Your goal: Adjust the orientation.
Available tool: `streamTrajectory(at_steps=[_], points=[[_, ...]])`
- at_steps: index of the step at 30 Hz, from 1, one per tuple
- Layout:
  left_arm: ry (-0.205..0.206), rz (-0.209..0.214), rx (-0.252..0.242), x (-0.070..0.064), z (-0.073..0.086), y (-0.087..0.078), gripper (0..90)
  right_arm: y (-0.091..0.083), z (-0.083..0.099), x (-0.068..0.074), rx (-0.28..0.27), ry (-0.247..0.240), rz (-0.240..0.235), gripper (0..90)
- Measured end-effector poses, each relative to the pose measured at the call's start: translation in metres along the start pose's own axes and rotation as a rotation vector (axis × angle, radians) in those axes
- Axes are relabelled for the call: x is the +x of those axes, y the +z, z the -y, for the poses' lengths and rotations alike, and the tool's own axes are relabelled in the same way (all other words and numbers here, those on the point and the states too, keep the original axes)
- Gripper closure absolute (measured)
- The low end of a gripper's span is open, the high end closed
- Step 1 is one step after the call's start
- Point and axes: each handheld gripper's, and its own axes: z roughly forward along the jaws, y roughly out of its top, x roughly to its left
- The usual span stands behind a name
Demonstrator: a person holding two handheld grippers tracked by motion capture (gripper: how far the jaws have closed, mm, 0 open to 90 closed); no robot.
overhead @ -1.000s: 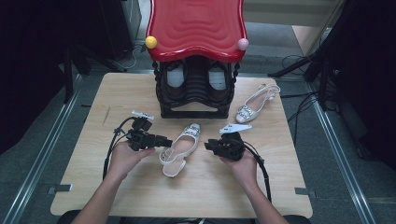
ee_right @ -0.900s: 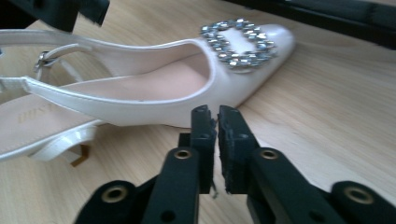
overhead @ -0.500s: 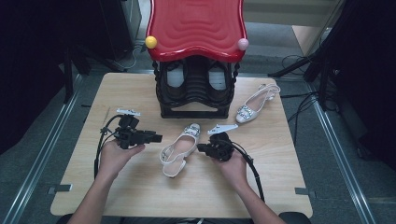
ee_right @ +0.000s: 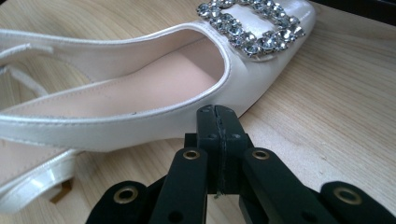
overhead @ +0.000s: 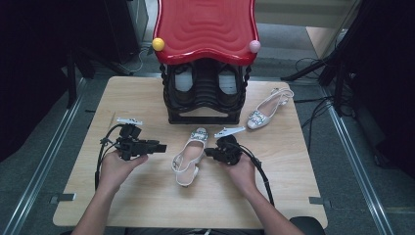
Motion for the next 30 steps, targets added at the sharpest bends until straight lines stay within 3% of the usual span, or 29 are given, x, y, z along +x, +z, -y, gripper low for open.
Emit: streamTrajectory(at_steps=[19, 23, 30], points=[[-0.04, -0.019, -0.017, 0.01, 0.014, -0.012, 47.6, 0.011, -0.014, -0.005, 0.01, 0.009, -0.005, 90.0], [-0.049, -0.021, -0.016, 0.012, 0.014, -0.013, 45.9, 0.002, -0.013, -0.008, 0.012, 0.005, 0.002, 90.0], [-0.056, -0.023, -0.026, 0.016, 0.01, -0.015, 44.9, -0.032, -0.009, -0.017, -0.032, 0.012, 0.026, 89.7]])
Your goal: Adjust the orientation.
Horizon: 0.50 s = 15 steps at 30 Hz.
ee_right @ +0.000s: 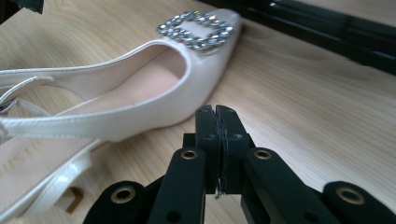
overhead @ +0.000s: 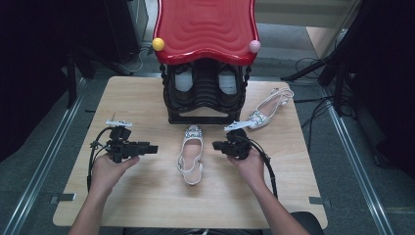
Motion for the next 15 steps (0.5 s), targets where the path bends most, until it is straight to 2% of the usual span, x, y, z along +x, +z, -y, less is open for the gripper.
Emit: streamTrajectory(at_steps=[4, 7, 12, 15], points=[[0.017, -0.007, 0.01, 0.004, -0.004, 0.003, 44.5, -0.016, 0.003, -0.009, -0.016, 0.014, 0.029, 88.4], [0.017, -0.011, 0.014, 0.005, -0.007, 0.006, 44.0, -0.028, 0.005, -0.019, -0.024, 0.044, 0.057, 88.4], [0.043, -0.023, 0.02, 0.005, -0.01, 0.012, 43.8, -0.045, 0.008, -0.035, -0.062, 0.082, 0.102, 88.6], [0.057, -0.013, 0.022, 0.005, -0.014, 0.013, 43.8, -0.055, 0.01, -0.043, -0.083, 0.111, 0.126, 89.0]])
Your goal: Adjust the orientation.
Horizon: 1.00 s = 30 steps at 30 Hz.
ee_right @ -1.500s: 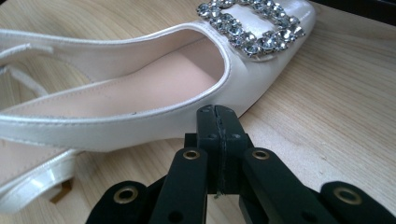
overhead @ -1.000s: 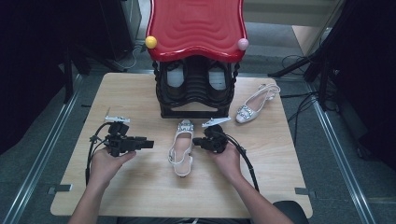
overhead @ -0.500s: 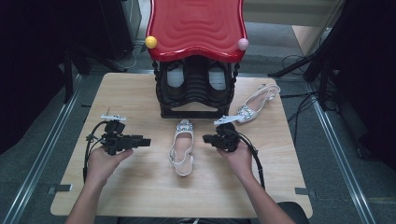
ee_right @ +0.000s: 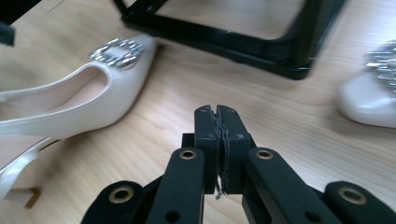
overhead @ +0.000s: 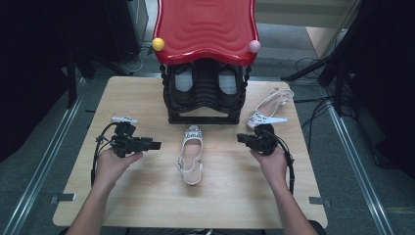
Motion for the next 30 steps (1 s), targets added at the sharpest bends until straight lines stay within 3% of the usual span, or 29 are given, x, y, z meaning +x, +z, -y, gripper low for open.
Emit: streamTrajectory(at_steps=[5, 12, 18, 24, 30], points=[[0.009, 0.01, -0.008, 0.001, -0.005, 0.004, 43.8, -0.011, 0.0, -0.019, -0.028, 0.048, 0.043, 89.3], [0.026, 0.004, 0.02, -0.001, -0.008, 0.015, 43.9, -0.022, -0.004, -0.048, -0.034, 0.094, 0.11, 89.6], [0.029, 0.038, 0.015, -0.003, -0.01, 0.016, 43.9, -0.031, -0.013, -0.072, -0.061, 0.127, 0.156, 90.0], [0.037, 0.029, 0.027, -0.004, -0.009, 0.018, 43.9, -0.025, -0.024, -0.093, -0.06, 0.163, 0.182, 90.0], [0.037, 0.034, 0.027, -0.006, -0.006, 0.017, 43.9, -0.013, -0.035, -0.102, -0.05, 0.158, 0.206, 90.0]])
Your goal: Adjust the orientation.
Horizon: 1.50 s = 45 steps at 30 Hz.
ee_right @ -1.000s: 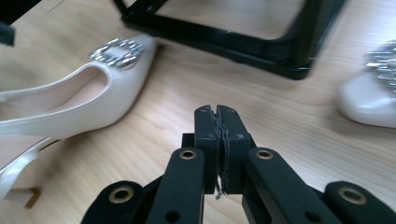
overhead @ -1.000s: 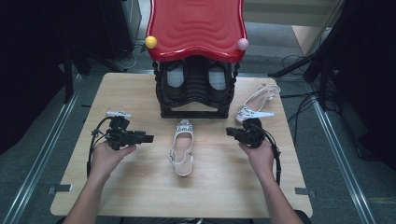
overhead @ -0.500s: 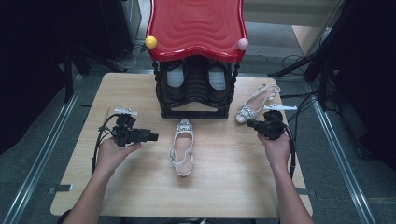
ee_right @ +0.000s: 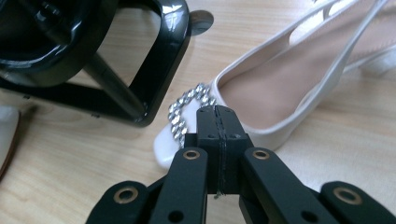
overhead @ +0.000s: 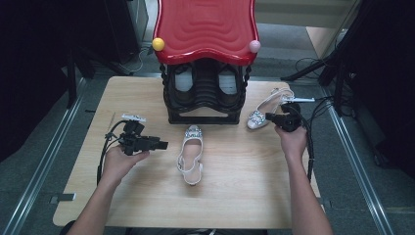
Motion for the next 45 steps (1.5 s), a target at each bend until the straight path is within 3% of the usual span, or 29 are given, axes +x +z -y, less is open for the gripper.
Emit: streamTrajectory(at_steps=[19, 22, 24, 25, 26, 29, 45], points=[[-0.035, -0.045, -0.018, 0.003, 0.027, -0.019, 43.5, 0.03, -0.016, -0.021, 0.017, 0.052, 0.049, 90.0], [-0.032, -0.056, -0.014, 0.002, 0.029, -0.02, 43.5, 0.037, -0.015, -0.021, 0.045, 0.054, 0.068, 90.0], [-0.036, -0.058, -0.015, 0.003, 0.031, -0.021, 43.5, 0.039, -0.015, -0.02, 0.077, 0.089, 0.061, 90.0], [-0.036, -0.061, -0.014, 0.003, 0.031, -0.022, 43.5, 0.042, -0.015, -0.023, 0.062, 0.032, 0.067, 90.0], [-0.039, -0.063, -0.015, 0.003, 0.031, -0.022, 43.4, 0.043, -0.015, -0.022, 0.079, 0.049, 0.062, 90.0], [-0.04, -0.064, -0.022, 0.003, 0.032, -0.023, 43.4, 0.047, -0.014, -0.018, 0.098, 0.032, 0.065, 90.0], [-0.03, -0.056, -0.006, 0.004, 0.029, -0.022, 42.9, 0.043, -0.009, -0.015, 0.117, 0.027, 0.011, 90.0]])
